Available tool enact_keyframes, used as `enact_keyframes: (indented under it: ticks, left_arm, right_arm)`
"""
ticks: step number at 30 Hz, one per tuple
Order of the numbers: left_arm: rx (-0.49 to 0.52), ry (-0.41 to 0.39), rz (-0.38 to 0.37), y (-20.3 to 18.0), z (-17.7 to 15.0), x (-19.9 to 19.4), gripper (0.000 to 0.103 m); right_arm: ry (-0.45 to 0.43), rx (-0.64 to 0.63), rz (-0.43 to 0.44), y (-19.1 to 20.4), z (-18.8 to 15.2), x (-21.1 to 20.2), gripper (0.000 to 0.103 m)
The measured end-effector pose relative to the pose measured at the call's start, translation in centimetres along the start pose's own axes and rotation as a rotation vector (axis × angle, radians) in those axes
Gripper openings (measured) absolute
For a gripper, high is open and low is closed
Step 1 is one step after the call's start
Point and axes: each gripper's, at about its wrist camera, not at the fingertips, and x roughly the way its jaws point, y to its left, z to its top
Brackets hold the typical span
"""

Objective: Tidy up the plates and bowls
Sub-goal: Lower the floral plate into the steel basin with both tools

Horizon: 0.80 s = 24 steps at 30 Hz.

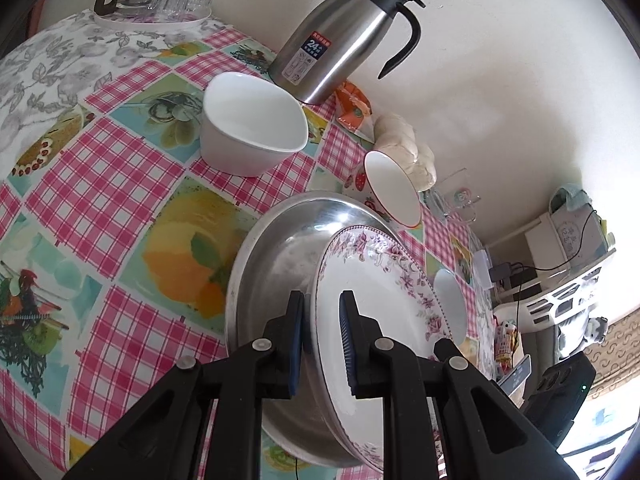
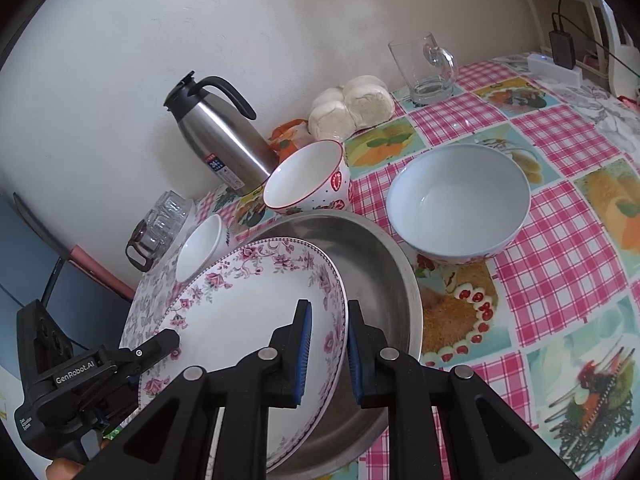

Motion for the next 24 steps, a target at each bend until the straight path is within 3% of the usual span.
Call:
enact_keyframes:
  ticks: [24]
  left_arm:
    - [0.041, 0.016, 0.08, 0.3, 0.6, 3.6, 0.018]
  right_arm:
    - [0.042, -0.003, -0.047, -0.4, 0.9, 3.4, 0.018]
